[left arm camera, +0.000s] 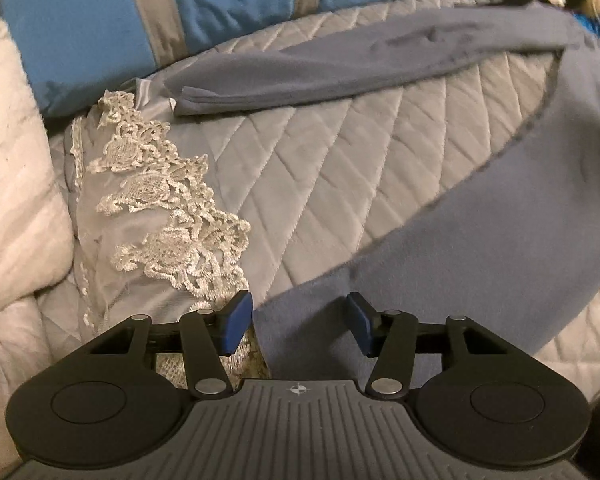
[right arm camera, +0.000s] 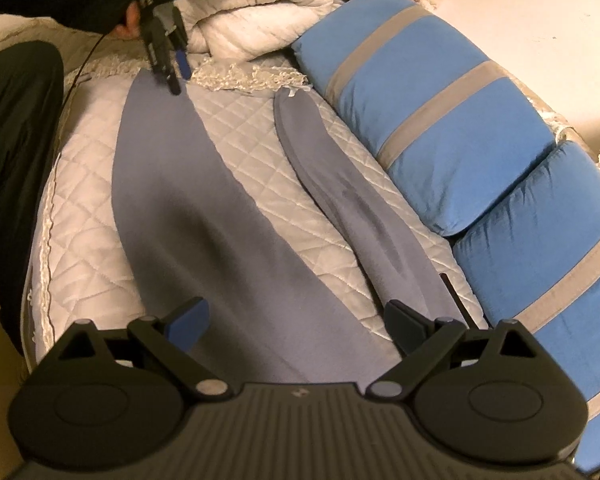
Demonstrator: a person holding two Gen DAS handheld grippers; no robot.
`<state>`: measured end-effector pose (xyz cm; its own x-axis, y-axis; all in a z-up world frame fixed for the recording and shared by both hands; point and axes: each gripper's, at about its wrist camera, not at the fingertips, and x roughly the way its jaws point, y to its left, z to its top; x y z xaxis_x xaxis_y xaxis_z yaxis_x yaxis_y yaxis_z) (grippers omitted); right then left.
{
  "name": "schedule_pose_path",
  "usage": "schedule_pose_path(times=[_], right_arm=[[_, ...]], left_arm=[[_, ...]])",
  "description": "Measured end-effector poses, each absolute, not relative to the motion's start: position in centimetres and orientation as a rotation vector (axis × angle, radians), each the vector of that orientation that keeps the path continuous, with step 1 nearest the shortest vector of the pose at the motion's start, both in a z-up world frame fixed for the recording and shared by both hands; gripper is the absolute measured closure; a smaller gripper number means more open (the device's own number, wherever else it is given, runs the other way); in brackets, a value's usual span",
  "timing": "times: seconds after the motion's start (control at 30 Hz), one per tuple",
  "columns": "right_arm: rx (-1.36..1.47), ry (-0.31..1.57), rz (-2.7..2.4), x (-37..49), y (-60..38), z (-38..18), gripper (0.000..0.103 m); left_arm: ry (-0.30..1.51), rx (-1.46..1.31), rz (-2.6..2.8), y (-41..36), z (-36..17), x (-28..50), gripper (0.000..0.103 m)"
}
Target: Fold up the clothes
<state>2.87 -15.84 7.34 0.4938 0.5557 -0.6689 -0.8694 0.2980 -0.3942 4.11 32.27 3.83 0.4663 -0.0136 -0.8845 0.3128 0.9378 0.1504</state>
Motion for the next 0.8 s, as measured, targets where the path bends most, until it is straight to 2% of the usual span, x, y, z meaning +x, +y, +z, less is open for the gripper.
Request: schedule_pose_path(times=[0.17, 0.3, 0.37, 0.5, 0.6, 0.63, 0.8], right_arm=[[-0.805, 0.450, 0.986, 3.0, -15.9, 7.4, 0.004], [-0.796, 0.446, 0.980, 3.3, -16.3, 7.7, 0.004], [-0.786, 0.445, 0.976, 3.7, -16.9, 8.1, 0.004], [-0.761, 0.437, 0.945, 5.4, -18.9, 9.5, 0.004], [-0.738, 0.444, 0.903, 7.4, -21.3, 10.7, 0.004], [-0.734, 0.445, 0.890, 8.0, -22.3, 10.9, 0.004], [-0.735, 0.464, 0.829, 11.1, -27.4, 11.1, 0.004]], left_arm=[[1.050, 0.269, -0.220, 32.8, 4.6, 4.9, 0.053], [1.091, 0.363, -0.222, 32.1, 3.1, 5.3, 0.056], [1.082, 0.357, -0.235, 32.2, 3.0, 5.2, 0.064], [1.096, 0.288, -0.249, 32.9, 2.9, 5.1, 0.072], [1.115, 0.249, -0.258, 33.0, 3.0, 5.4, 0.083], [1.119, 0.241, -0.260, 32.9, 3.0, 5.5, 0.091], [1.108, 0.227, -0.234, 32.7, 3.1, 5.1, 0.097]])
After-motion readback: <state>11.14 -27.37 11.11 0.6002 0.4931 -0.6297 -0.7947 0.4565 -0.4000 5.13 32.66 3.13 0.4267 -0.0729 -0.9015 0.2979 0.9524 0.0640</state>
